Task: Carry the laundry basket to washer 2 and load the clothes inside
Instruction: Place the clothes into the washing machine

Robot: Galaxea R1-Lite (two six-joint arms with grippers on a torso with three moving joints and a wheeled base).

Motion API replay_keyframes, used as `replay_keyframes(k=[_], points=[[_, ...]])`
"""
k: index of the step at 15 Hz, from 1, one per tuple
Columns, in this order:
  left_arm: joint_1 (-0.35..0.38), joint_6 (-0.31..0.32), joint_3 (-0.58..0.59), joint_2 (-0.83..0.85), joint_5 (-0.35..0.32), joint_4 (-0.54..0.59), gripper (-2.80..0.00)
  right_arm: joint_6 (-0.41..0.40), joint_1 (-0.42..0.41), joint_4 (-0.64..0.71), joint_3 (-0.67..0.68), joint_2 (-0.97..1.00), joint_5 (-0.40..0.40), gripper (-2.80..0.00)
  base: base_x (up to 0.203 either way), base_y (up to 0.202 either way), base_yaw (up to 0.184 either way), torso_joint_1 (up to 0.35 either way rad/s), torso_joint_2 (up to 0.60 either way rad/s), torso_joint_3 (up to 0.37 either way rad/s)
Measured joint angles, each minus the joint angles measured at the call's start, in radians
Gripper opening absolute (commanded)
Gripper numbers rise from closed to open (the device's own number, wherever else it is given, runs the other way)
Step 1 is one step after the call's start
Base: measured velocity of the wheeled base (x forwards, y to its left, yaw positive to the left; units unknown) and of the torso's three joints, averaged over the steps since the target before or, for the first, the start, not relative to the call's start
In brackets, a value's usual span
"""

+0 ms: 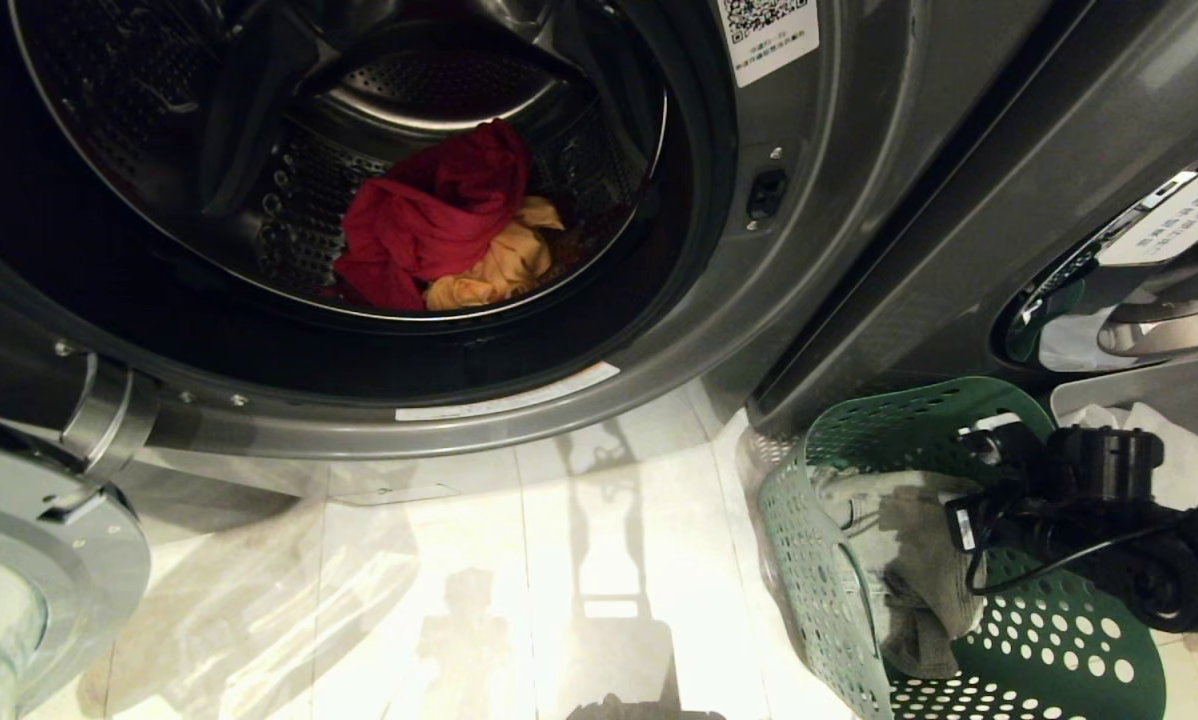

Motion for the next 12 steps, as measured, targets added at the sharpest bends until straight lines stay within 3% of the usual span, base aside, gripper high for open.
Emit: replay_keyframes(k=[7,12], points=[[0.0,0.0,0.0,0.0,-0.001,0.0,-2.8,0.0,0.001,0.023,0.306,-0.57,-0.016,-2.8,0.0,0.0,0.0,0.0,0.0,0.0],[0.0,0.0,0.0,0.0,0.0,0.0,-2.8,-0.129,-0.017,0.005,0.492,-0.879,-0.062,-2.8,0.0,0.0,0.0,0.0,0.0,0.0]])
